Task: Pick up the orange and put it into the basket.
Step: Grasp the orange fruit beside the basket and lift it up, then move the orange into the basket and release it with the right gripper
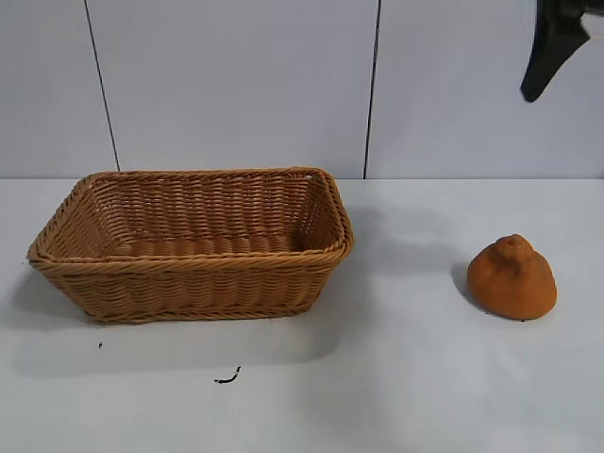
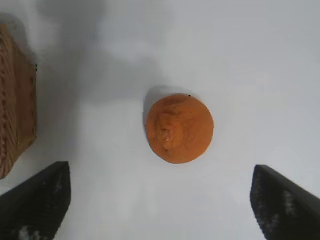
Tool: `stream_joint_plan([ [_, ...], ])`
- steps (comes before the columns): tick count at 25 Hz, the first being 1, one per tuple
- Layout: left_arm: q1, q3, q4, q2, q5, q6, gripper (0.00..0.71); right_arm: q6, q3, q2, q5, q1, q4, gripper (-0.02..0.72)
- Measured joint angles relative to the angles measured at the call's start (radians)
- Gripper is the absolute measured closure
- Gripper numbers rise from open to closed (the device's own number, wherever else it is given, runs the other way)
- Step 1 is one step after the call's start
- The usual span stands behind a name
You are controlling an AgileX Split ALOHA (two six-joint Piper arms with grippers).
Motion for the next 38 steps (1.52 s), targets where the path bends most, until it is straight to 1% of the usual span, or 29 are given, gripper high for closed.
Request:
stream_joint_plan([
  [4, 0.000, 0.000, 0.000, 0.000, 0.000, 0.000, 0.044, 0.026, -0.001, 0.080, -0.009, 0.000, -0.023, 0.031],
  [7, 0.000, 0.000, 0.000, 0.000, 0.000, 0.000, 0.044, 0.026, -0.002, 0.128, -0.027, 0.000, -0.049, 0.031],
  [8, 0.000, 0.000, 0.000, 0.000, 0.000, 0.000, 0.044, 0.026, -0.002, 0.128, -0.027, 0.000, -0.049, 0.031],
  [11, 0.000, 0.000, 0.000, 0.000, 0.000, 0.000, 0.044, 0.058, -0.003, 0.194, -0.034, 0.000, -0.099, 0.031],
  [16, 0.000, 0.000, 0.000, 0.000, 0.000, 0.000, 0.044, 0.068, -0.003, 0.239, -0.078, 0.000, -0.113, 0.034],
  [18, 0.000, 0.000, 0.000, 0.000, 0.000, 0.000, 0.044, 0.068, -0.003, 0.239, -0.087, 0.000, -0.113, 0.089],
  [19, 0.000, 0.000, 0.000, 0.000, 0.000, 0.000, 0.044, 0.068, -0.003, 0.239, -0.088, 0.000, -0.113, 0.149],
  [20, 0.000, 0.000, 0.000, 0.000, 0.000, 0.000, 0.044, 0.068, -0.003, 0.239, -0.090, 0.000, -0.113, 0.232],
  [22, 0.000, 0.000, 0.000, 0.000, 0.000, 0.000, 0.044, 0.068, -0.004, 0.239, -0.092, 0.000, -0.116, 0.430],
  [23, 0.000, 0.000, 0.000, 0.000, 0.000, 0.000, 0.044, 0.068, -0.008, 0.239, -0.085, 0.000, -0.117, 0.543],
  [24, 0.000, 0.000, 0.000, 0.000, 0.000, 0.000, 0.044, 0.069, -0.014, 0.234, -0.077, 0.000, -0.118, 0.629],
  [25, 0.000, 0.000, 0.000, 0.000, 0.000, 0.000, 0.044, 0.069, -0.023, 0.229, -0.067, 0.000, -0.120, 0.652],
  [30, 0.000, 0.000, 0.000, 0.000, 0.000, 0.000, 0.044, 0.069, -0.126, 0.201, 0.004, 0.000, -0.120, 0.650],
  [32, 0.000, 0.000, 0.000, 0.000, 0.000, 0.000, 0.044, 0.069, -0.206, 0.180, 0.035, 0.000, -0.120, 0.650],
  [36, 0.000, 0.000, 0.000, 0.000, 0.000, 0.000, 0.044, 0.069, -0.388, 0.158, 0.138, 0.006, -0.114, 0.650],
  [38, 0.000, 0.000, 0.000, 0.000, 0.000, 0.000, 0.044, 0.069, -0.462, 0.157, 0.170, 0.016, -0.114, 0.650],
])
